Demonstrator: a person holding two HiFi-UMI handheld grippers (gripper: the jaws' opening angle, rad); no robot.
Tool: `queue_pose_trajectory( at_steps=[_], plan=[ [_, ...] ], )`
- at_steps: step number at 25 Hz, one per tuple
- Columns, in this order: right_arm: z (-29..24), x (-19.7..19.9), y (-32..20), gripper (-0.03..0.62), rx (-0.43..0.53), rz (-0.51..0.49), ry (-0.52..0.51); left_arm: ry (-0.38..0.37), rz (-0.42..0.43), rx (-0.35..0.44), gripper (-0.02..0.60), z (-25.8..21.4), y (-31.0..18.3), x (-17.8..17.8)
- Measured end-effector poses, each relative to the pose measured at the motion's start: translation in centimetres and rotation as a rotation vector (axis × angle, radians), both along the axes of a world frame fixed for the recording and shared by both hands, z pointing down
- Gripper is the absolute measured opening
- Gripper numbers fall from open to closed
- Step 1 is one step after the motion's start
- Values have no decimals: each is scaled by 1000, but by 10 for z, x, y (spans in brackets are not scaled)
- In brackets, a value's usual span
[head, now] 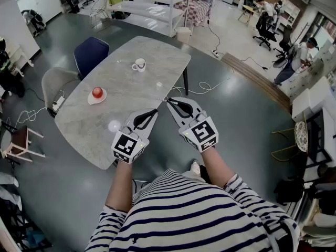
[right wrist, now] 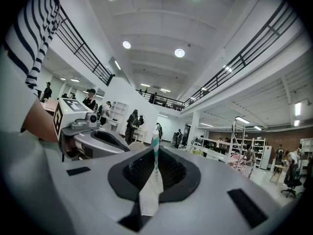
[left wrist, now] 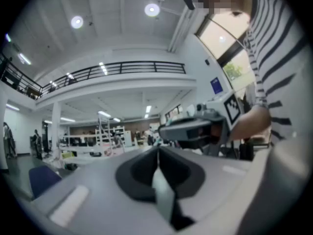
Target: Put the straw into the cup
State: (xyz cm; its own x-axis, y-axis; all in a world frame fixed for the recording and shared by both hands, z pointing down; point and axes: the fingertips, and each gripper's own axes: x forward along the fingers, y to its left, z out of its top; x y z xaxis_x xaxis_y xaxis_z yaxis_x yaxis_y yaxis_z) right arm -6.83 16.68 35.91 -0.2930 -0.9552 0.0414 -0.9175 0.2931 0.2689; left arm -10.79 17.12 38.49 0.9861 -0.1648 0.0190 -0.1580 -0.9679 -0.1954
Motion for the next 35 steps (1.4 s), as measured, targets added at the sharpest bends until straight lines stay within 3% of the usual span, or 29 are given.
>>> queue_pose_trajectory(
  at_steps=[22, 35],
  plan=[
    [-5, -1, -9, 23, 23, 0, -12, 9, 3, -4, 9, -3, -12, -1],
    [-3, 26, -3, 25, 31, -20, -23, -8, 6, -5, 9, 4, -6, 31]
  ],
)
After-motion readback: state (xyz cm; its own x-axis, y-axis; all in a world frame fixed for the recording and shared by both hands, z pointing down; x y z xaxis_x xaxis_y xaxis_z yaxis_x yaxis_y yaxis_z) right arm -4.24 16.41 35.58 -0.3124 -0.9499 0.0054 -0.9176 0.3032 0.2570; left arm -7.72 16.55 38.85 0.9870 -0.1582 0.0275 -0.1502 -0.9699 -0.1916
